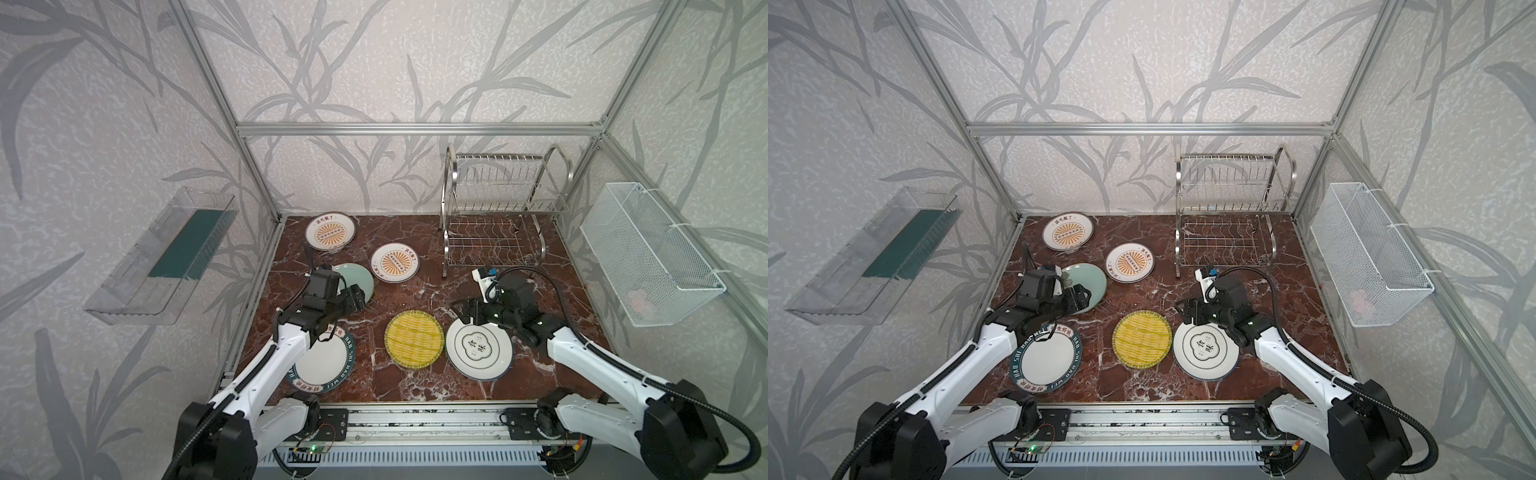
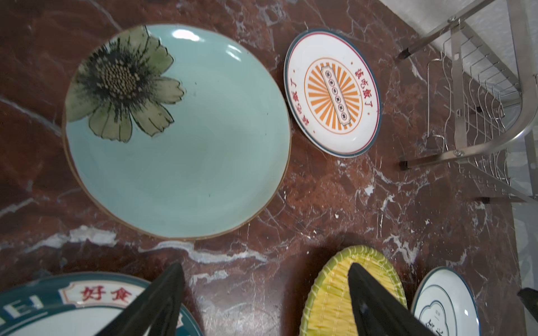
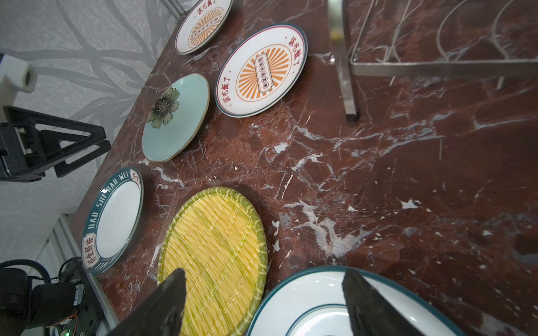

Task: Load plates into a dish rack
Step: Pick up the plate from the center of the table.

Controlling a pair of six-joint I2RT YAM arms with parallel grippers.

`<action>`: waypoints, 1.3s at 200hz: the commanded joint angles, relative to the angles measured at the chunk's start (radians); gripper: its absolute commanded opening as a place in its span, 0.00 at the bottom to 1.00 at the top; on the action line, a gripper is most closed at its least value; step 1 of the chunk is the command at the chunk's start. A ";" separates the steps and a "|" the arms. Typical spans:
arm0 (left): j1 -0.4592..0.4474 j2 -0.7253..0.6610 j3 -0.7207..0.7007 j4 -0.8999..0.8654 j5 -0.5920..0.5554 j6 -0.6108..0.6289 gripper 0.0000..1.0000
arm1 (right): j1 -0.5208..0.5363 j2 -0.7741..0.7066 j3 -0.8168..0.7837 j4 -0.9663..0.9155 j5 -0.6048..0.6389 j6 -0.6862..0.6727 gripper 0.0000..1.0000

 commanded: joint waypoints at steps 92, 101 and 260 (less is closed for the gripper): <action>-0.268 0.020 -0.117 0.026 0.077 -0.238 0.74 | 0.068 0.140 0.007 0.199 -0.040 0.032 0.84; -0.284 0.041 -0.121 0.043 0.077 -0.252 0.74 | 0.070 0.142 0.005 0.207 -0.040 0.033 0.84; -0.329 0.285 -0.128 0.186 0.180 -0.215 0.36 | 0.071 0.162 -0.016 0.239 -0.037 0.007 0.84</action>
